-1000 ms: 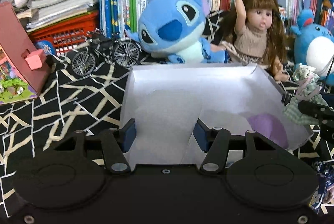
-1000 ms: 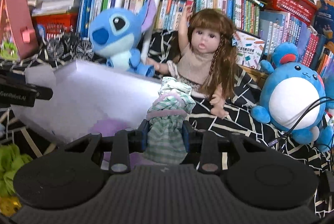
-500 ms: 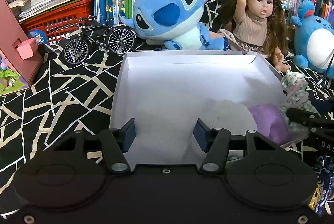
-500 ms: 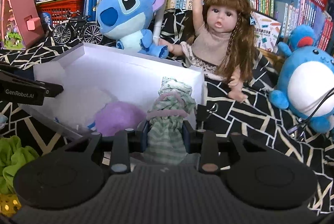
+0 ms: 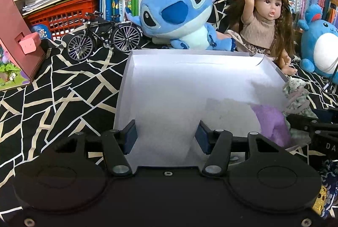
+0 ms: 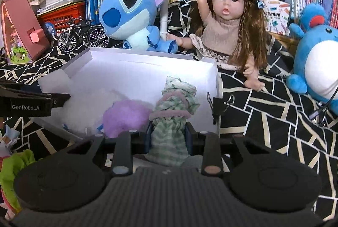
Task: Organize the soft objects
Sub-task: 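Carry the foam sheet and gingham dress into the white box and release both, then withdraw both open tools from the box back over the pile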
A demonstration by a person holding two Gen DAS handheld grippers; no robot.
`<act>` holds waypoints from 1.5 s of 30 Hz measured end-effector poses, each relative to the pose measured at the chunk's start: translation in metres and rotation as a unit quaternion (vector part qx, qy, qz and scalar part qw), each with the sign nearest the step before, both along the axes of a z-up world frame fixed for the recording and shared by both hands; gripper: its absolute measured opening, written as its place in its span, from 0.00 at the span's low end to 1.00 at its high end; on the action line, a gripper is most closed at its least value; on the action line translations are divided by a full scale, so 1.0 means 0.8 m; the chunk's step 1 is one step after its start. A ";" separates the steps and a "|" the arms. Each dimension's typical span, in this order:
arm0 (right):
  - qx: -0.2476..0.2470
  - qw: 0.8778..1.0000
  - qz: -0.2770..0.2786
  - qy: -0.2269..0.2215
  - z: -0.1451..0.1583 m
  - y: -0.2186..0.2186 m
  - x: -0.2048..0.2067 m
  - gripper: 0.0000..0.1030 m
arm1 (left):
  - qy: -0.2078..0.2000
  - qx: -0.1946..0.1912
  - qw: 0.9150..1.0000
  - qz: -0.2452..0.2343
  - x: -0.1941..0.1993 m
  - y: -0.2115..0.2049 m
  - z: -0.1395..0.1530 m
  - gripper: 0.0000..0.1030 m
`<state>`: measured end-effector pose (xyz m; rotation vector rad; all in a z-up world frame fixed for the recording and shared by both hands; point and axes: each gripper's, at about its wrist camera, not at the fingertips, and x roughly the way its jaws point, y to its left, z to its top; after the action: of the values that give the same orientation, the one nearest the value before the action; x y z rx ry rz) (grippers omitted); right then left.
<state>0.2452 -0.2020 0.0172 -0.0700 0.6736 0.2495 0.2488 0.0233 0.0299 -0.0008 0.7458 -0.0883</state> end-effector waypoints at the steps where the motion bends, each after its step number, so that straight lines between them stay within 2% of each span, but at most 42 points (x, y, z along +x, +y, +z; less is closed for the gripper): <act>1: 0.004 1.000 -0.001 0.003 -0.001 -0.002 0.000 0.36 | 0.001 0.001 1.000 0.001 0.000 -0.001 -0.001 0.53; 11: 0.033 0.999 -0.009 0.023 -0.014 -0.012 0.006 0.39 | 0.012 -0.004 1.000 0.006 0.003 0.000 -0.007 0.53; 12: 0.034 0.999 -0.009 0.022 -0.013 -0.012 0.005 0.41 | 0.012 -0.003 1.000 0.007 0.002 0.000 -0.006 0.55; 15: 0.030 0.999 -0.010 0.020 -0.011 -0.013 0.003 0.58 | 0.013 -0.005 1.000 0.010 0.000 0.000 -0.002 0.58; 19: 0.031 0.999 -0.007 0.015 -0.006 -0.018 -0.003 0.70 | 0.011 -0.008 1.000 0.012 -0.005 0.001 0.003 0.71; 21: 0.036 0.999 -0.001 0.013 -0.003 -0.021 -0.008 0.74 | 0.006 -0.011 1.000 0.007 -0.009 0.002 0.007 0.74; 27: 0.020 1.000 0.004 0.000 0.008 -0.018 -0.026 0.76 | -0.012 -0.003 1.000 -0.004 -0.026 -0.003 0.022 0.78; 35: 0.023 0.999 0.016 -0.030 0.024 -0.023 -0.058 0.81 | -0.036 -0.026 0.999 -0.010 -0.057 0.004 0.043 0.82; 45: 0.026 0.998 0.029 -0.055 0.027 -0.027 -0.098 0.84 | -0.057 -0.033 0.997 -0.025 -0.104 0.005 0.051 0.84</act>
<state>0.1670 -0.2233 0.0386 -0.0535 0.5561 0.3154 0.1659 0.0270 0.0704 -0.0407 0.6278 -0.1593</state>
